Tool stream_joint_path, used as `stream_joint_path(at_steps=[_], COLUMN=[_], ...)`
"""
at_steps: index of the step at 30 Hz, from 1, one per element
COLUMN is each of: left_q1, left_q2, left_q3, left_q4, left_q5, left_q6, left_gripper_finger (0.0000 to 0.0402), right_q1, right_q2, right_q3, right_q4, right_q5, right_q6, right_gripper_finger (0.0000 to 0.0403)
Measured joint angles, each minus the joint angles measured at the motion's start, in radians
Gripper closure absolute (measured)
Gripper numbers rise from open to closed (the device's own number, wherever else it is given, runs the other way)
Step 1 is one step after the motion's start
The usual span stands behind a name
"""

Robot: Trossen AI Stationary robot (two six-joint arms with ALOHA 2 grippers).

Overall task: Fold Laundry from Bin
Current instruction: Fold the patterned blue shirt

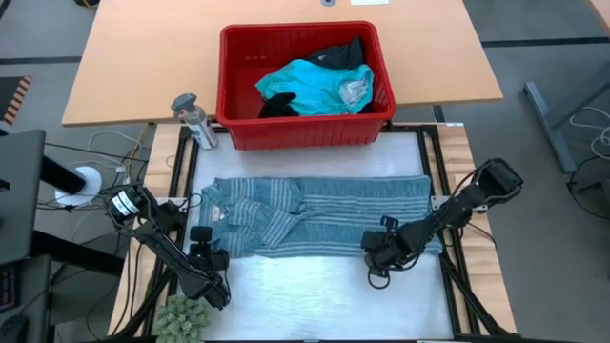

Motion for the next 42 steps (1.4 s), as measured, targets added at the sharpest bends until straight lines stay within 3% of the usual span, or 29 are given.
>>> stream_joint_path(at_steps=[7, 11, 15, 18, 20, 24, 28, 33, 42], left_q1=[0.0, -0.026, -0.041, -0.057, -0.078, -0.073, -0.049, -0.049, -0.057], left_q2=[-0.006, -0.084, -0.245, -0.381, -0.462, -0.555, -0.561, -0.555, -0.555], left_q3=[0.014, 0.131, 0.181, 0.115, 0.045, -0.121, -0.246, -0.283, -0.284], left_q4=[0.002, -0.007, 0.007, 0.044, 0.119, 0.351, 0.551, 0.61, 0.524], left_q5=[-0.016, -0.201, -0.374, -0.431, -0.463, -0.42, -0.29, -0.301, -0.299], left_q6=[-0.032, -0.149, -0.407, -0.65, -0.712, -0.721, -0.719, -0.754, -0.792], left_gripper_finger=[0.0401, 0.0401, 0.0401, 0.0396, 0.0382, 0.033, 0.027, 0.0223, 0.0216], right_q1=[0.021, 0.028, 0.027, 0.024, 0.025, 0.03, 0.04, 0.039, 0.039], right_q2=[-0.002, -0.002, -0.002, -0.002, -0.003, -0.003, -0.003, -0.003, -0.003], right_q3=[0.0, 0.0, 0.0, 0.0, 0.0, 0.001, 0.001, 0.001, 0.001], right_q4=[-0.002, -0.006, -0.006, -0.006, -0.006, -0.006, -0.005, -0.005, -0.002], right_q5=[-0.009, -0.011, -0.011, -0.013, -0.013, -0.022, -0.023, -0.023, -0.024], right_q6=[-0.013, -0.009, -0.009, -0.011, -0.014, -0.009, -0.002, -0.001, 0.003], right_gripper_finger=[0.0312, 0.0312, 0.0312, 0.0312, 0.0312, 0.0312, 0.0312, 0.0312, 0.0312])
